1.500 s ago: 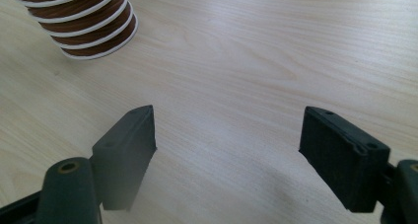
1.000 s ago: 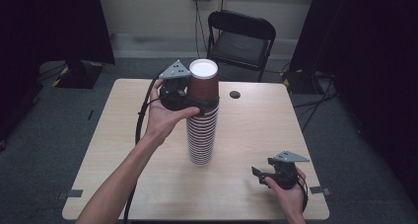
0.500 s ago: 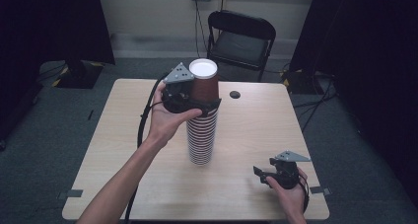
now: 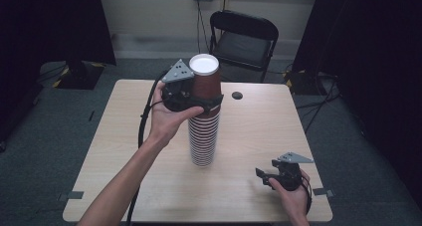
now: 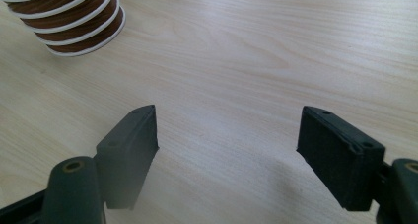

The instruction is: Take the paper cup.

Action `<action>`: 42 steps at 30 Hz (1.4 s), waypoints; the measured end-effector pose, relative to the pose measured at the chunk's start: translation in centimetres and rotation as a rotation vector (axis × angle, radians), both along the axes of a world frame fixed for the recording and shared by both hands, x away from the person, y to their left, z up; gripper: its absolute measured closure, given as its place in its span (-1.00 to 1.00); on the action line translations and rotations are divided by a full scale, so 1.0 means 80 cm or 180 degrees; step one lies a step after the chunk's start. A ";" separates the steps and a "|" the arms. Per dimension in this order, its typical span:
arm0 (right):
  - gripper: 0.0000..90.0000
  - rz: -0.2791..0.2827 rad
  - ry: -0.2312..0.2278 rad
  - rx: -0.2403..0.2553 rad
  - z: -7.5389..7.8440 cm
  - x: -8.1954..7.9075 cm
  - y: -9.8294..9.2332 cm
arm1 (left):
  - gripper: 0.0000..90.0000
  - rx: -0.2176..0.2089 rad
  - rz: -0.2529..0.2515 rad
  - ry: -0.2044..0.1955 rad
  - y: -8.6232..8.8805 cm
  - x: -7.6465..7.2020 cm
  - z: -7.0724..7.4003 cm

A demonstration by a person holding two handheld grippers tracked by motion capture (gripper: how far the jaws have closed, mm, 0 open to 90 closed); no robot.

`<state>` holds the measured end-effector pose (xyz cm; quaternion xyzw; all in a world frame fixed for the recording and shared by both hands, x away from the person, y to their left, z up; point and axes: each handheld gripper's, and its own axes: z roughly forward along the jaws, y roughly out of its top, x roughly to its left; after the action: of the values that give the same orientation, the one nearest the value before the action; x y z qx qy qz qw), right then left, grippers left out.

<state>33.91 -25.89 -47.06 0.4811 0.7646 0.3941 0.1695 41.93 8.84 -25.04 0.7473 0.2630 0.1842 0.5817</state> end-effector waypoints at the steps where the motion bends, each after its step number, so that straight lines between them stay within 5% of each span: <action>1: -0.48 0.0001 -0.0003 0.0005 0.000 0.000 0.000 | -0.78 -0.0007 0.0003 -0.0015 0.000 0.000 0.000; 22: -0.48 -0.0022 -0.0025 0.0034 0.000 0.000 -0.002 | -0.78 -0.0172 0.0010 -0.0250 -0.002 -0.004 0.032; 26: -0.48 -0.0024 -0.0014 0.0034 0.000 0.000 -0.002 | -0.78 -0.0188 -0.0001 -0.0407 -0.003 -0.006 0.038; 42: -0.48 -0.0004 -0.0014 0.0062 0.000 -0.001 0.000 | -0.77 -0.0435 0.0050 -0.0473 0.014 -0.016 0.062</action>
<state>33.86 -25.91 -47.07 0.4823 0.7601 0.4024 0.1667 40.64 9.99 -20.05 0.6881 0.2368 0.2253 0.6478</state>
